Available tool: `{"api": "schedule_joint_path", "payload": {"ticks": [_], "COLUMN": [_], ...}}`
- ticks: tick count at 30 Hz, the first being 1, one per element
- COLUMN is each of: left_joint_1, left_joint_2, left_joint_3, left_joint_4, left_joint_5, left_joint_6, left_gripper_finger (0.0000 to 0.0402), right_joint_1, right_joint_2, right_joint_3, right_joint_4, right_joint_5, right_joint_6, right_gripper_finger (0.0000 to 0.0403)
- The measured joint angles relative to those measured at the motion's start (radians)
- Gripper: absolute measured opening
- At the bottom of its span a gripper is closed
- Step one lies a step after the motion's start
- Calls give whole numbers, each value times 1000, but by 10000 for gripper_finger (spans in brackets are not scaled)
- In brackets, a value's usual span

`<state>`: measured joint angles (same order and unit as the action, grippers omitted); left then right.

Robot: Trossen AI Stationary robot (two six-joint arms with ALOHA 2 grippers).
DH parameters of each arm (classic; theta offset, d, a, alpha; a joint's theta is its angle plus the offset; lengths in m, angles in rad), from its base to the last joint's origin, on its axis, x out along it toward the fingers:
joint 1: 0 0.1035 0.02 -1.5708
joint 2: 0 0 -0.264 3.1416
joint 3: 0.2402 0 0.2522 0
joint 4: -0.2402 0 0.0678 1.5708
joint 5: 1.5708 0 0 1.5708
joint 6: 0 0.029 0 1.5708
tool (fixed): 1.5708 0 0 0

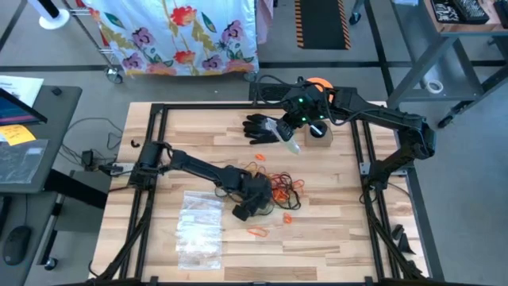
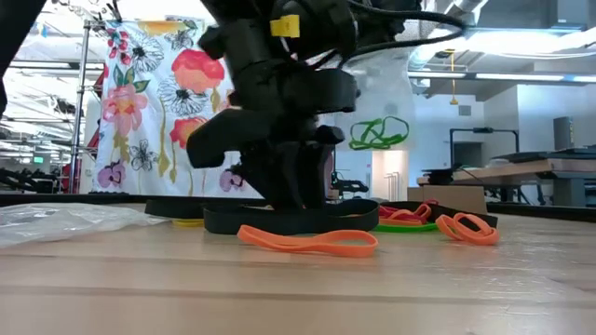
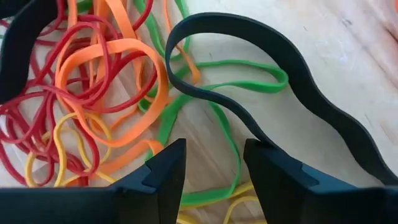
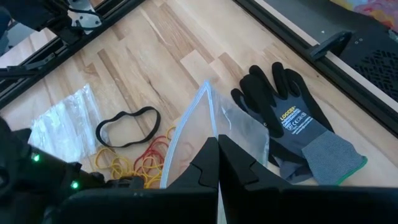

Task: Sort rubber bands
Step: Put the green rubber band into the transparent zip bag

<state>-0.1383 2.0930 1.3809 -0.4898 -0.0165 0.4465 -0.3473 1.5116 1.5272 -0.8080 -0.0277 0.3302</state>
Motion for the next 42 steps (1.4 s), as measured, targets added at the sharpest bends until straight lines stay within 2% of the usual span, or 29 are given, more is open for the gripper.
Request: {"api": "schedule_joint_path", "payload": {"ticks": [8, 11, 13, 15, 18, 21, 25, 27, 30, 37, 42], "left_joint_1": [0, 0, 0, -2, -8, -5, 16, 33, 46, 52, 42], "left_joint_2": [-7, -4, -2, -8, -34, -79, -187, -248, -355, -584, -650], "left_joint_3": [35, 36, 36, 35, 34, 23, -27, -88, -195, -422, -501], "left_joint_4": [-62, -87, -95, -102, -125, -257, -277, -224, -75, 225, 445], "left_joint_5": [16, 26, 27, -11, -85, -216, -362, -337, -234, 20, 59], "left_joint_6": [2, -4, -13, -18, -41, -59, -102, -110, -125, -200, -231], "left_gripper_finger": [117, 81, 40, 11, 4, 2, 1, 1, 1, 0, 0], "right_joint_1": [1, 7, 6, 10, 14, 24, 28, 28, 33, 69, 138], "right_joint_2": [0, 0, 0, 0, 0, 0, 0, -3, -5, -4, -4], "right_joint_3": [0, 0, 0, 0, 0, 0, 0, -8, -37, -167, -238], "right_joint_4": [-2, -2, -1, -2, -2, -5, -23, -20, -7, 122, 248], "right_joint_5": [-1, -1, -2, -2, -2, 0, 4, 27, 60, 52, 51], "right_joint_6": [-14, -14, -15, -15, -17, -17, -32, -33, -20, 84, 157], "right_gripper_finger": [0, 0, 0, 0, 0, 0, 0, 0, 0, 0, 0]}}
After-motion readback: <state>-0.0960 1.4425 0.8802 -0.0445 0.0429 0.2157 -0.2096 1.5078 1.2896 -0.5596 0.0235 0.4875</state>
